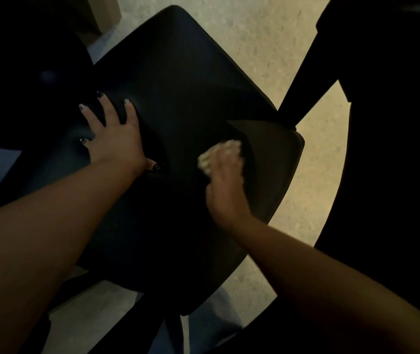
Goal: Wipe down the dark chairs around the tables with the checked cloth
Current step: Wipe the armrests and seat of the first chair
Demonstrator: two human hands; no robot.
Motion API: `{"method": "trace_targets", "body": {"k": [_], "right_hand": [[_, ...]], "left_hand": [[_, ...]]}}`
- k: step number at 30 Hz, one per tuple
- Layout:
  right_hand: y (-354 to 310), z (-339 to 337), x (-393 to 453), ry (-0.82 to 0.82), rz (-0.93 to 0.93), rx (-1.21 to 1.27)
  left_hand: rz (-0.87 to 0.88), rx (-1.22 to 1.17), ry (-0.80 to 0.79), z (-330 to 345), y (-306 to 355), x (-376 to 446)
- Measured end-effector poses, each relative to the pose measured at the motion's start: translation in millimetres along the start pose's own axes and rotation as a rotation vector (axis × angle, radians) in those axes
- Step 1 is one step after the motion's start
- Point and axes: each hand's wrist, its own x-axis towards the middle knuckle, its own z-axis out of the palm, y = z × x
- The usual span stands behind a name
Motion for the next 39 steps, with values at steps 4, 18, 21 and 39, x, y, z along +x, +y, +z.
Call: {"method": "trace_targets", "body": {"k": [4,18,21,39], "right_hand": [[12.8,-16.9,7.1,-0.185,-0.486,-0.158],[-4.5,-4.0,26.8,-0.101,-0.463,-0.175],[27.6,-30.0,66.8,-0.073,-0.572,-0.225],[17.1,-49.4,162.0,0.049,-0.372,-0.332]], "left_hand": [[0.008,0.009,0.010,3.5,-4.7,0.4],[-0.013,0.014,0.037,4.5,-5.2,-1.2],[-0.016,0.015,0.040,5.1,-5.9,-1.4],[0.146,0.170,-0.143,-20.8,-34.0,0.2]]}}
